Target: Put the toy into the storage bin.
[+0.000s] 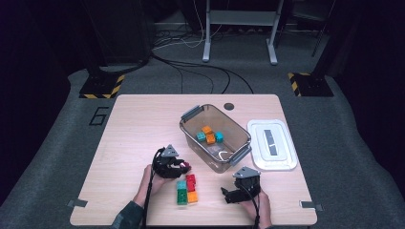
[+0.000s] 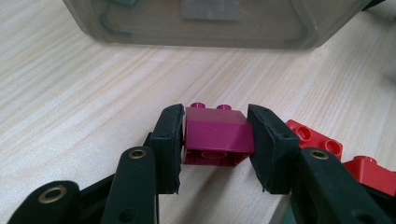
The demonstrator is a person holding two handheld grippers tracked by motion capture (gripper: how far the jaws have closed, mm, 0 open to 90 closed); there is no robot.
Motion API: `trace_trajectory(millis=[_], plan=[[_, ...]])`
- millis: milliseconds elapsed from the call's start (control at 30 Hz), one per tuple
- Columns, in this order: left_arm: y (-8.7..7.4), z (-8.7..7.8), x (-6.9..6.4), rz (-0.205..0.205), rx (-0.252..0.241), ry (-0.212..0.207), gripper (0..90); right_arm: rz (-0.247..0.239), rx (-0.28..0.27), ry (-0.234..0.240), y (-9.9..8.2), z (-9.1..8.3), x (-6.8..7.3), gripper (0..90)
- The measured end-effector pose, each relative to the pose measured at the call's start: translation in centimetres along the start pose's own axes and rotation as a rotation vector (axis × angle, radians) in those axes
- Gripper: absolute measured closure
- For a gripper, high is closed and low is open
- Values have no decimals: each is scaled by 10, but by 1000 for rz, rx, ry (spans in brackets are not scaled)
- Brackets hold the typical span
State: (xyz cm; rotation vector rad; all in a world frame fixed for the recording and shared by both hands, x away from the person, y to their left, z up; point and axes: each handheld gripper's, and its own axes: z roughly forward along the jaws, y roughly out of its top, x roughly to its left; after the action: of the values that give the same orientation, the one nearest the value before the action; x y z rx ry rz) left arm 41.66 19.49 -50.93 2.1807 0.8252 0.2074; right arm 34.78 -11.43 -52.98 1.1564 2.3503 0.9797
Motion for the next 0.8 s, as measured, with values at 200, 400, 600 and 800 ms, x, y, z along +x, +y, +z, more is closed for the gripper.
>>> trace_trajectory(millis=[200,400,600,800], plan=[[-1,-4,-1,6,-14,43,587,5,-1,-1,0,0,0,0],[-3,-10,6,-22,-36,48,588,9,-2,-1,0,0,1,0],[-4,-18,7,-34,-52,65,587,1,0,0,0,0,0,0],[1,-29,10,-26,-69,78,587,2,-1,1,0,0,0,0]])
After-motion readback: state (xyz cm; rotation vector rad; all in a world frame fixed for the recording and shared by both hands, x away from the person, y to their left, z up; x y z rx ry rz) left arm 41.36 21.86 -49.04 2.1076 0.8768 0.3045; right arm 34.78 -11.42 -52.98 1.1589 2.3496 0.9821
